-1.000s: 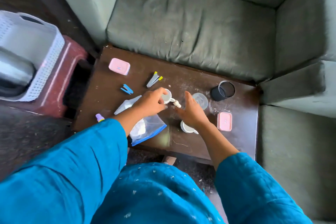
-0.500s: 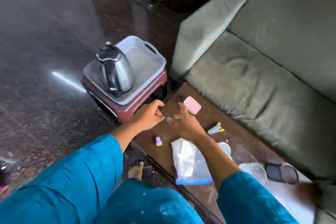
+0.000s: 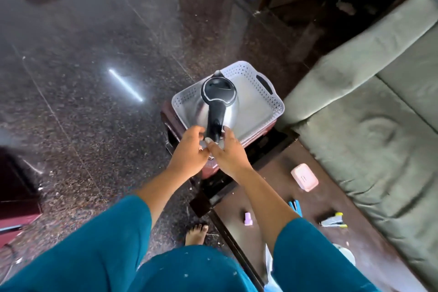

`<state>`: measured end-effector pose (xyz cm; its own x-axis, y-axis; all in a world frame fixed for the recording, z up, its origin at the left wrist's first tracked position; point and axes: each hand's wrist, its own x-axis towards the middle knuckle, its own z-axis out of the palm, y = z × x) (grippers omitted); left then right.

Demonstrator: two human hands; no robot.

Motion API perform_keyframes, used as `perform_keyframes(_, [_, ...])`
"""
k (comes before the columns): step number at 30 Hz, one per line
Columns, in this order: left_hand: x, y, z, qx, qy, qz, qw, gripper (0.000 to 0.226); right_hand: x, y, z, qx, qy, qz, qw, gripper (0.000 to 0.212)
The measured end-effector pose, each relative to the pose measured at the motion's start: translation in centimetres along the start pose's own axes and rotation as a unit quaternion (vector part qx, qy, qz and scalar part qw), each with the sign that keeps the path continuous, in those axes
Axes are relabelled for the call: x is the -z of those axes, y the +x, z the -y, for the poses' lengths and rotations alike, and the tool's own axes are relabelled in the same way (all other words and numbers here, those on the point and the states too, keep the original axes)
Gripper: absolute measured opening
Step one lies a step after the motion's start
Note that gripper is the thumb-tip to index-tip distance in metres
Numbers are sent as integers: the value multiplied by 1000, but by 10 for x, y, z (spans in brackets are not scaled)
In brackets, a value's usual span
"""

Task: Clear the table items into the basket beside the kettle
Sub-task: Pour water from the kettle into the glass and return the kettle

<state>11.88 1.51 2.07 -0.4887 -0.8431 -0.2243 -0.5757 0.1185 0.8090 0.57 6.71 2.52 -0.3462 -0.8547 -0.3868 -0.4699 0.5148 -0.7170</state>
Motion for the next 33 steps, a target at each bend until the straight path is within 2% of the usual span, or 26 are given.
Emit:
perform_keyframes(2, [-1, 9, 6, 11, -26, 5, 1000, 34, -11, 18, 6, -26, 28, -13, 999, 40])
perform_keyframes(4, [-5, 15, 11, 14, -40, 24, 999, 28, -18, 33, 10, -79, 77, -37, 993, 42])
perform_keyframes(7, [-10, 28, 16, 32, -82, 28, 996, 30, -23, 54, 13, -167, 162, -79, 969, 35])
perform_keyframes(9, [-13, 36, 18, 31, -106, 13, 994, 29, -25, 63, 14, -183, 210, -104, 955, 28])
perform_keyframes(12, [-18, 45, 21, 42, -118, 14, 992, 29, -30, 67, 10, -184, 206, -130, 952, 30])
perform_keyframes(17, [-19, 36, 28, 28, -114, 49, 992, 40, -32, 57, 0, -158, 202, -177, 950, 17])
perform_keyframes(20, [-16, 30, 24, 27, -105, 63, 992, 44, -26, 44, -6, -118, 209, -181, 954, 22])
perform_keyframes(23, [-15, 25, 14, -62, -29, 61, 996, 42, -14, 28, -1, -78, 225, -187, 953, 20])
perform_keyframes(25, [-17, 19, 3, -128, 33, 71, 989, 50, -3, 16, 2, -57, 239, -203, 948, 17])
perform_keyframes(28, [-24, 6, -16, -172, 103, 47, 979, 58, 16, -7, 5, -15, 252, -230, 940, 21])
perform_keyframes(33, [-41, -19, -63, -307, 179, 35, 934, 75, 58, -59, -10, 13, 264, -274, 925, 14])
